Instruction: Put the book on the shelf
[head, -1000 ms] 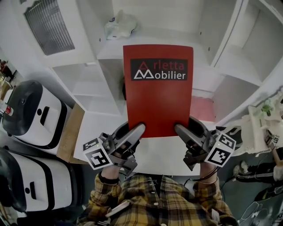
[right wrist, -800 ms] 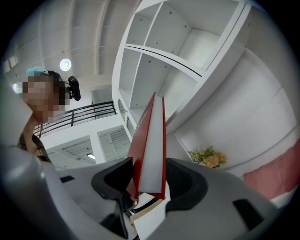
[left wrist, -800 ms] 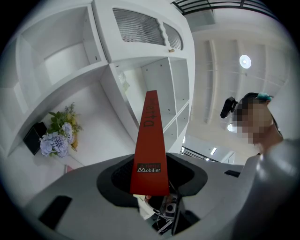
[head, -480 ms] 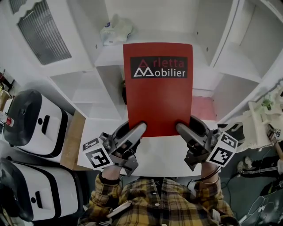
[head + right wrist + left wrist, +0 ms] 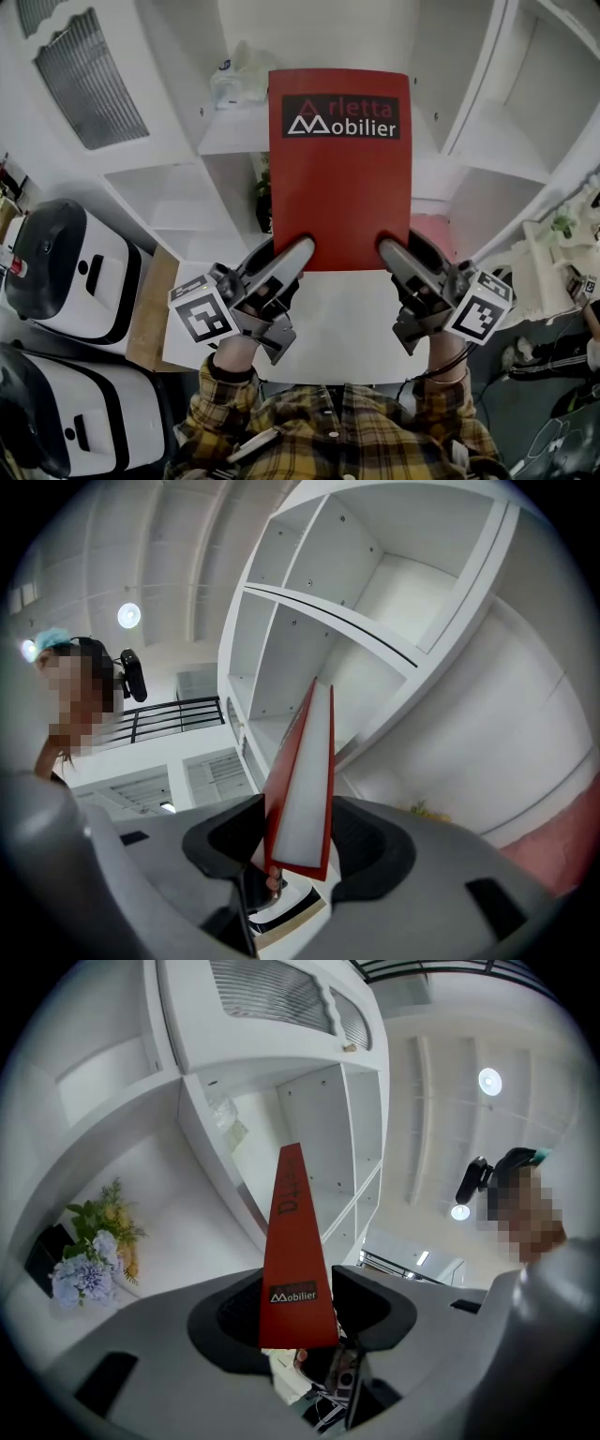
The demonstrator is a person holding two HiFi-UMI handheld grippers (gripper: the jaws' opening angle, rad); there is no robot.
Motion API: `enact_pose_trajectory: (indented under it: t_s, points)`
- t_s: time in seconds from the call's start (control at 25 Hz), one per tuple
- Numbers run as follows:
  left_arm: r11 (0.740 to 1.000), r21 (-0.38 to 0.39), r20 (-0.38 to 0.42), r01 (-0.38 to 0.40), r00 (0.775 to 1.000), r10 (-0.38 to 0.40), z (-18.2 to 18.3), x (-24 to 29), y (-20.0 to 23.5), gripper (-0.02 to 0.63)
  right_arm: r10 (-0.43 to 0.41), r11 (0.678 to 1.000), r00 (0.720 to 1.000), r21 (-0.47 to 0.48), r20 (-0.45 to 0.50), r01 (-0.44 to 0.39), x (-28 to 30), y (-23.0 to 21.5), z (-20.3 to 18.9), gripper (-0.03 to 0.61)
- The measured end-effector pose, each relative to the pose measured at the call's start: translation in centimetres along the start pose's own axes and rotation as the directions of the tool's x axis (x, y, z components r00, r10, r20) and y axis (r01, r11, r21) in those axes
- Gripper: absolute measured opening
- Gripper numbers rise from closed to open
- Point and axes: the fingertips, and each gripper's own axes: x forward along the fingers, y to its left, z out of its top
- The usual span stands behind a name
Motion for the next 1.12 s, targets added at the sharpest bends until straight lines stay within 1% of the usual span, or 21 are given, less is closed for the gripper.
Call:
enact_pose_trajectory:
  t_s: [0.28, 0.4, 0.52, 0.64, 0.8, 0.96, 1.12]
  points:
    - [1.000, 0.010, 0.006, 0.014, 1.000, -0.014, 2.0, 2.3, -0.2, 0.204, 0.021, 1.000, 0.999, 0.002, 0.042, -0.021, 1.1, -0.7, 2.8, 0.229]
    - [1.000, 0.008, 0.005, 0.023, 1.000, -0.023, 2.5, 3.3, -0.2, 0.209, 0.029, 0.999, 0.997, 0.038, 0.076, -0.032, 1.3, -1.3, 4.0, 0.229]
    - [1.000, 0.017, -0.001, 0.025, 1.000, -0.025, 2.9, 4.3, -0.2, 0.213, 0.039, 0.998, 0.995, 0.041, 0.088, -0.043, 1.6, -1.8, 5.1, 0.229]
    - [1.000, 0.006, -0.008, 0.023, 1.000, -0.023, 3.5, 5.0, 0.1, 0.215, 0.034, 0.997, 0.995, 0.061, 0.097, -0.040, 1.8, -2.6, 5.7, 0.229]
    - [1.000, 0.003, 0.003, 0.022, 1.000, -0.022, 4.2, 5.8, 0.0, 0.233, 0.042, 0.992, 0.992, 0.116, 0.119, -0.056, 2.0, -3.5, 6.5, 0.230]
    - [1.000, 0.010, 0.023, 0.017, 1.000, -0.017, 4.8, 6.0, 0.1, 0.240, 0.064, 0.991, 0.991, 0.108, 0.117, -0.077, 2.2, -3.7, 7.2, 0.238]
    - [0.999, -0.010, 0.040, 0.032, 0.999, -0.031, 5.6, 6.3, 0.3, 0.259, 0.081, 0.989, 0.988, 0.116, 0.131, -0.096, 2.7, -3.5, 8.1, 0.264]
